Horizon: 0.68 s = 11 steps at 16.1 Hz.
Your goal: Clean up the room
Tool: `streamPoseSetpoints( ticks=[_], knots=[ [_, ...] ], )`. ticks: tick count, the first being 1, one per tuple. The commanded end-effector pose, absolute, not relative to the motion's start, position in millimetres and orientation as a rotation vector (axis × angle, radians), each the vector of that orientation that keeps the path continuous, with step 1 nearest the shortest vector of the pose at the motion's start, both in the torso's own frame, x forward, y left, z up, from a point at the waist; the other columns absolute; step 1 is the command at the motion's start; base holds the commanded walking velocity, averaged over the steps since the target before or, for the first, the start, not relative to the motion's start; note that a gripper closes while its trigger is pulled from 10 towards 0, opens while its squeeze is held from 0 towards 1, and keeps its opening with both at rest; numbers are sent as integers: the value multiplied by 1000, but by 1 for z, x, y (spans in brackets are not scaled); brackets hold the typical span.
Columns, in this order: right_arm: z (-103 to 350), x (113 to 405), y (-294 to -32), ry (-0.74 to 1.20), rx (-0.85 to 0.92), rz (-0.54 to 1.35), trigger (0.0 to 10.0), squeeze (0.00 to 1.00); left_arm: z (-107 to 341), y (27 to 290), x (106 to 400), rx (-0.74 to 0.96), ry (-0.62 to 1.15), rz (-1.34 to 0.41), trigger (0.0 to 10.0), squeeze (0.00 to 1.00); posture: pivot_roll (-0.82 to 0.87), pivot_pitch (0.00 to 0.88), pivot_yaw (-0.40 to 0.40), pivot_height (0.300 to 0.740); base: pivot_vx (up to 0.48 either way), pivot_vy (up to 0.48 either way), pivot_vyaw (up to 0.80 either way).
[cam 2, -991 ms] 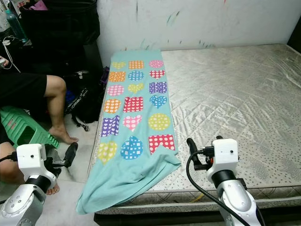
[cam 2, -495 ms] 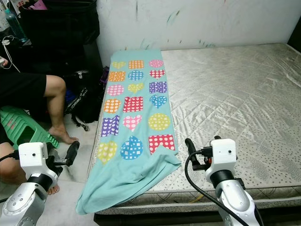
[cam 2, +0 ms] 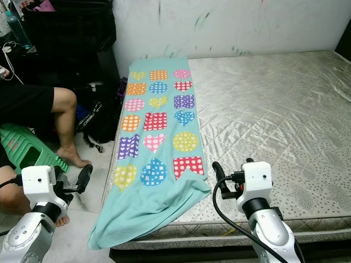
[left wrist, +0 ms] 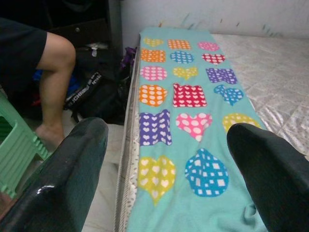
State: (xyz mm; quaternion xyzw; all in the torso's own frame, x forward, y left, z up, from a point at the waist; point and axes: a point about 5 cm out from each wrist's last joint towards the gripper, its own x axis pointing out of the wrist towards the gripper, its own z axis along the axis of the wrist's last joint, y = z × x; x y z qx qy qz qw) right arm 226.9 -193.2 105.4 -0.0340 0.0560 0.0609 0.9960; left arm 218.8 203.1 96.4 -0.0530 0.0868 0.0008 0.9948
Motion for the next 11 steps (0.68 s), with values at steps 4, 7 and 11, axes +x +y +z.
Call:
streamPoseSetpoints(
  ticks=[4, 7, 11],
  knots=[
    [109, 227, -189, 105, -62, 138, 10000, 0, 96, 204, 218, -100, 182, 4, 10000, 0, -143, 0, 59, 740, 0, 0, 0],
    [109, 226, -189, 108, -60, 143, 10000, 0, 96, 204, 218, -99, 185, 4, 10000, 0, -141, 0, 57, 740, 0, 0, 0],
    [108, 225, -188, 114, -58, 148, 10000, 0, 96, 204, 217, -99, 190, 4, 10000, 0, -141, 0, 57, 730, 0, 0, 0]
  ],
)
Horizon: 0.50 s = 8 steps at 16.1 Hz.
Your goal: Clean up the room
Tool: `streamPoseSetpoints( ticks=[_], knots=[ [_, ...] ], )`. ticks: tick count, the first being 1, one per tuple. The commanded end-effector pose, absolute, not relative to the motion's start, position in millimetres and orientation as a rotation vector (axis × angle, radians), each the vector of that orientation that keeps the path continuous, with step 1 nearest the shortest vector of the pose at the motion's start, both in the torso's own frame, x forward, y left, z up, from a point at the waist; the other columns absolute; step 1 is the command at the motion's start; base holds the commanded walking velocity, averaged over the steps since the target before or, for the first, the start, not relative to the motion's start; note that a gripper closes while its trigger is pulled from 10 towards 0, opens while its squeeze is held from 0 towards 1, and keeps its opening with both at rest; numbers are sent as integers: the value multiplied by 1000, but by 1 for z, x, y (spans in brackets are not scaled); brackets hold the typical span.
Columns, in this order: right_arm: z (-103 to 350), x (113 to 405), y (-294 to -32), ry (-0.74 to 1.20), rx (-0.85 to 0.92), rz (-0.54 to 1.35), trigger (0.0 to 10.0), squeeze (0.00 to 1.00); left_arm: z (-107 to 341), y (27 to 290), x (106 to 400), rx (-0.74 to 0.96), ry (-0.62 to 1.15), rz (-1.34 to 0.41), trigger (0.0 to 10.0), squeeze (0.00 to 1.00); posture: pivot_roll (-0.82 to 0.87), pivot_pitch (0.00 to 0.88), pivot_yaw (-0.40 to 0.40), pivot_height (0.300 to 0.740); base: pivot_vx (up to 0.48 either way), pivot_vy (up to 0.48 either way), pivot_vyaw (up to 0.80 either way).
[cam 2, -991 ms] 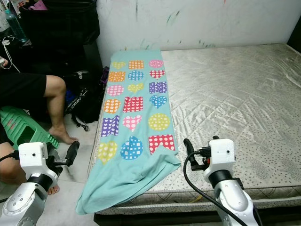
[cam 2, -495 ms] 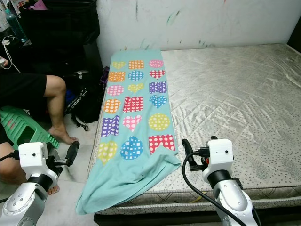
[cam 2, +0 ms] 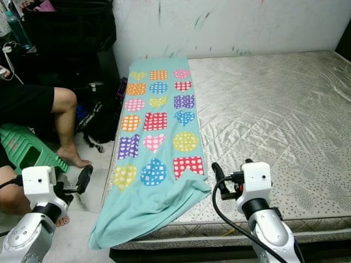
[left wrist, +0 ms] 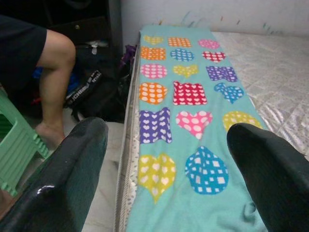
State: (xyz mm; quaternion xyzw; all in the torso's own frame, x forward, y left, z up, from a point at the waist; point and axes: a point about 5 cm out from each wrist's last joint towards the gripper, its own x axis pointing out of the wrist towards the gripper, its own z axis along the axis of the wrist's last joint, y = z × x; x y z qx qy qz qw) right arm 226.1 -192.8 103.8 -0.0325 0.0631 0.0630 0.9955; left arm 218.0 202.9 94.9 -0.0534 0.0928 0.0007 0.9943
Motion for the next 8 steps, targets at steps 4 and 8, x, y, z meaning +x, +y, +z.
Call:
streamPoseSetpoints(
  ticks=[4, 8],
  knots=[
    [108, 225, -187, 116, -56, 152, 10000, 0, 95, 204, 216, -98, 193, 4, 10000, 0, -140, 0, 58, 690, 0, 0, 0],
    [108, 226, -187, 116, -58, 154, 10000, 0, 95, 203, 216, -98, 195, 5, 10000, 0, -141, 0, 54, 665, 0, 0, 0]
  ],
)
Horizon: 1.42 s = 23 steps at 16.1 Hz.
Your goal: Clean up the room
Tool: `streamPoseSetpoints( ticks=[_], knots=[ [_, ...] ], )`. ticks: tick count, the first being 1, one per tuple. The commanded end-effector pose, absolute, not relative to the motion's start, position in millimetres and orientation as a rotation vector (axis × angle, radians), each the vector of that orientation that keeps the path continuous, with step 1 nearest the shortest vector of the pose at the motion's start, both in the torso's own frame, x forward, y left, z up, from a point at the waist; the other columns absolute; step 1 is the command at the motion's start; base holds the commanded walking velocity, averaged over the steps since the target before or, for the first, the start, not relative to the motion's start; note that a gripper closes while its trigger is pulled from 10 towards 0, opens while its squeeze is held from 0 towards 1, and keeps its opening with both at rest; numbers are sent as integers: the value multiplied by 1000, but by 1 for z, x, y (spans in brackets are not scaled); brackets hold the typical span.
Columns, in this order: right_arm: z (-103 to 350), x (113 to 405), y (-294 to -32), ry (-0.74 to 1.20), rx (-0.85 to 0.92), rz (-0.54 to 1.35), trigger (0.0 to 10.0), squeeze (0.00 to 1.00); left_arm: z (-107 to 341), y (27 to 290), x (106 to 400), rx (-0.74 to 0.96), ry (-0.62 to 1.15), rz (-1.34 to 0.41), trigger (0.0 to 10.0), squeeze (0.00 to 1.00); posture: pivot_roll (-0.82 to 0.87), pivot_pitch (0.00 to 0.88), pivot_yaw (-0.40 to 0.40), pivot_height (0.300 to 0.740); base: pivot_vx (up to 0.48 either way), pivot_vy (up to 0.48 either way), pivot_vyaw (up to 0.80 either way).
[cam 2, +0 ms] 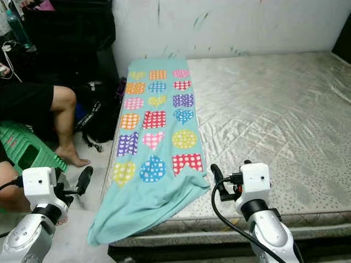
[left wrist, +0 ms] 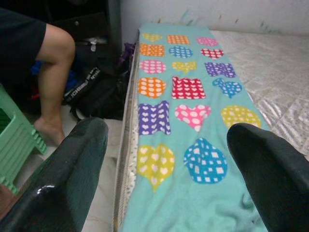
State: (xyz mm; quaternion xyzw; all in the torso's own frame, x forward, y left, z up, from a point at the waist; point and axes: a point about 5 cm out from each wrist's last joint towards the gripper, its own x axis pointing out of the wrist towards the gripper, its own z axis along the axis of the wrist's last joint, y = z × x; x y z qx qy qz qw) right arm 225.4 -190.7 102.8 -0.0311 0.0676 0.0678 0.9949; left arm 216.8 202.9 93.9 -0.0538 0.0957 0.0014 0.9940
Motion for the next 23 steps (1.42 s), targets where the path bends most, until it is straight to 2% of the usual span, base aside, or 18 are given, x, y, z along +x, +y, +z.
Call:
streamPoseSetpoints(
  ticks=[1, 12, 23],
  knots=[
    [108, 226, -187, 115, -58, 155, 10000, 0, 95, 203, 217, -98, 194, 5, 10000, 0, -141, 0, 53, 665, 0, 0, 0],
    [108, 230, -185, 110, -69, 177, 10000, 0, 95, 202, 218, -98, 190, 11, 10000, 0, -140, 0, 51, 665, 0, 0, 0],
    [108, 232, -183, 106, -71, 191, 10000, 0, 95, 203, 220, -89, 186, 16, 10000, 0, -140, 0, 53, 530, 0, 0, 0]
  ],
)
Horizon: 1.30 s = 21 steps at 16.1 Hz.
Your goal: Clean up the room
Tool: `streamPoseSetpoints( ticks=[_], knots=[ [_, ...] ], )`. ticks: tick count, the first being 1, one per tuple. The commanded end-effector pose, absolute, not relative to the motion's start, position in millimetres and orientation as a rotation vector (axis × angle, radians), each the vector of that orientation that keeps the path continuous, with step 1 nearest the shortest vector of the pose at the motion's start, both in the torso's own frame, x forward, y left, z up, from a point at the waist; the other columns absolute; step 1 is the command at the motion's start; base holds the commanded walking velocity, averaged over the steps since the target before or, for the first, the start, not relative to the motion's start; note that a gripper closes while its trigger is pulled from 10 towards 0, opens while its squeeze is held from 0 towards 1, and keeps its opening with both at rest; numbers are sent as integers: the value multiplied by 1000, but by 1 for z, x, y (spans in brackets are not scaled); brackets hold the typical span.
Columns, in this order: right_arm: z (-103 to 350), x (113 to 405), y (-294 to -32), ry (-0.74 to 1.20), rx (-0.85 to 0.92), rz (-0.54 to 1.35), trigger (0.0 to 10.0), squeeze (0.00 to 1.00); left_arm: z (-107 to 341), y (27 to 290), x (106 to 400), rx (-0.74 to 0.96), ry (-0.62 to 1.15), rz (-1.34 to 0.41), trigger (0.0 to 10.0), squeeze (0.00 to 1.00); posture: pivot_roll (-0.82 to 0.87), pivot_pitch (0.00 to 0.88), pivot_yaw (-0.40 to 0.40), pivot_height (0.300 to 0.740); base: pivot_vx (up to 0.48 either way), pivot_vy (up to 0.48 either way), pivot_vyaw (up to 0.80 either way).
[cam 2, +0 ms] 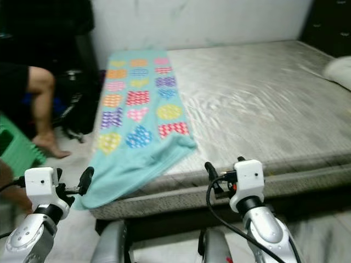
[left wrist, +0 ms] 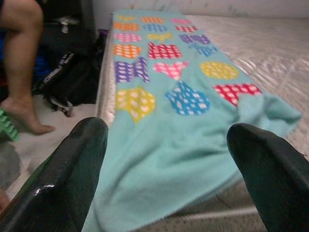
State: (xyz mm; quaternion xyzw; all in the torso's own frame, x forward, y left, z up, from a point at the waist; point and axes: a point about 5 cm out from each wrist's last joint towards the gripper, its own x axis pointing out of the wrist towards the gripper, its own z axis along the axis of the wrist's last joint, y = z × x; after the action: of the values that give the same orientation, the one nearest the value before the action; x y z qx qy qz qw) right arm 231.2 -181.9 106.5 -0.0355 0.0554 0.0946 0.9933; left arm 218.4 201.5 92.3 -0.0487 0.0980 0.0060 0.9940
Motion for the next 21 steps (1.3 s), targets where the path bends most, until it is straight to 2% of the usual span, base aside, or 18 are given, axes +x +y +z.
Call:
streamPoseSetpoints(
  ticks=[1, 7, 10, 12, 21],
  knots=[
    [107, 232, -183, 107, -72, 192, 10000, 0, 95, 203, 220, -83, 182, 24, 10000, 0, -140, 0, 53, 520, 0, 0, 0],
    [113, 234, -178, 64, -106, 254, 10000, 0, 99, 202, 219, -68, 156, 5, 10000, 0, -140, 0, 52, 515, 0, 0, 0],
    [113, 236, -175, 59, -102, 268, 10000, 0, 100, 201, 219, -74, 149, -4, 10000, 0, -137, 0, 51, 515, 0, 0, 750],
    [113, 237, -174, 56, -100, 270, 10000, 0, 100, 200, 219, -75, 150, -7, 10000, 0, -137, 0, 51, 515, 242, 0, 647],
    [113, 238, -170, 41, -115, 300, 10000, 0, 101, 198, 219, -78, 155, -21, 10000, 0, -132, 0, 55, 515, 247, 0, 0]
  ],
)
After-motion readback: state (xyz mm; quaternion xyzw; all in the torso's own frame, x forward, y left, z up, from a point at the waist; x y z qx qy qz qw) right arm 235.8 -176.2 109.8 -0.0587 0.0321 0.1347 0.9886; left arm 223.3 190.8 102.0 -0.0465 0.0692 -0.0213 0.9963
